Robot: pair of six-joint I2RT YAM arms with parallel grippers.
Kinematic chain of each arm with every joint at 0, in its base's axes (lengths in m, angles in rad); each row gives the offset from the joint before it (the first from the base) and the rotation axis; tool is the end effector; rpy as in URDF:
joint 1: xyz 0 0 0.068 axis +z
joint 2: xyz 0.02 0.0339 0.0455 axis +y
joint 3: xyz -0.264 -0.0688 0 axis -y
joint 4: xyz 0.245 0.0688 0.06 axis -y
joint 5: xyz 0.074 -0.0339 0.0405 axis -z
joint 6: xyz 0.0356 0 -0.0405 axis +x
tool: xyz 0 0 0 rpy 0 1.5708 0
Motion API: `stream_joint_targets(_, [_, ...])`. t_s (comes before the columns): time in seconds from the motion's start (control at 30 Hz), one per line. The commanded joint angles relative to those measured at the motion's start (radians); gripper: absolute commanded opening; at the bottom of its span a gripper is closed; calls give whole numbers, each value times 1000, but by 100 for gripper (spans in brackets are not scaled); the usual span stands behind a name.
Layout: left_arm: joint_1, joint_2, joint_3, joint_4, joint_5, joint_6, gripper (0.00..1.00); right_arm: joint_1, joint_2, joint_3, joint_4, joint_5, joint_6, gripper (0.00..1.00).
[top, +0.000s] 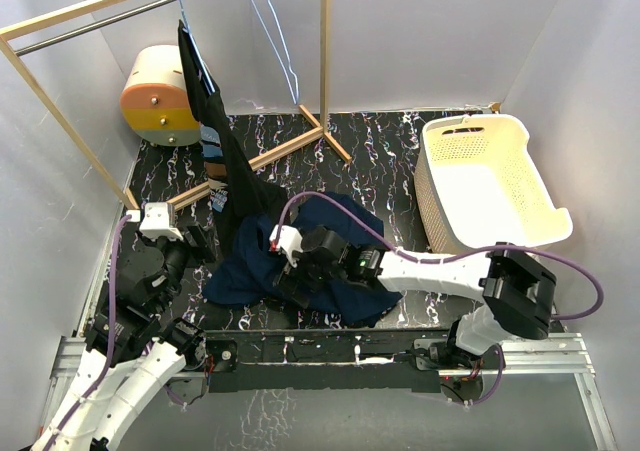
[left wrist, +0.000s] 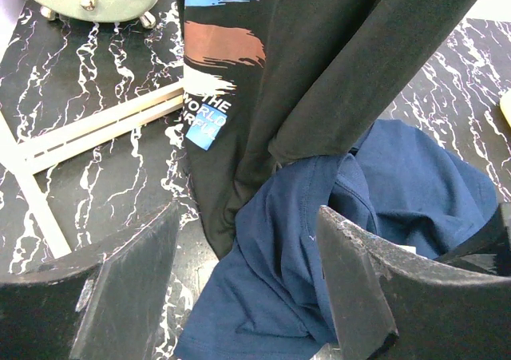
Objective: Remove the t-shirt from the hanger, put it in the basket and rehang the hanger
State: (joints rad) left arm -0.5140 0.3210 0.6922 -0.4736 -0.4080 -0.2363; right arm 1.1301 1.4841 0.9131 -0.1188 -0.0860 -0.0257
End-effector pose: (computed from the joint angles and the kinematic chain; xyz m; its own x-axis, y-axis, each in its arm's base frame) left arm 0.0785 -0.0281 0.3307 -0.1117 -0.1837 -0.9766 0.0838 0.9775 -0.1934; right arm 0.1338 0.2909 0.2249 -0.2475 -0.5848 -0.7725 -0.9360 0.3502 0.0348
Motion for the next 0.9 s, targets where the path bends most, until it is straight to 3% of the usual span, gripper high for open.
stream_joint_targets(0.0, [1, 12, 8, -2, -14, -3, 67, 5, 60, 3, 85, -2, -35, 98])
stream_joint_targets(0.33, [0, 7, 8, -8, -20, -6, 67, -48, 224, 8, 137, 149, 61, 96])
stream_joint_targets(0.47, [1, 7, 8, -8, -20, -8, 67, -197, 184, 1, 130, 43, 153, 64])
stream_joint_targets(0.6, [1, 10, 8, -7, -18, -7, 67, -383, 132, 4, 107, -126, 248, 12])
stream_joint_targets(0.87, [0, 13, 7, -8, -20, -8, 67, -507, -13, 162, 45, -115, 347, 8])
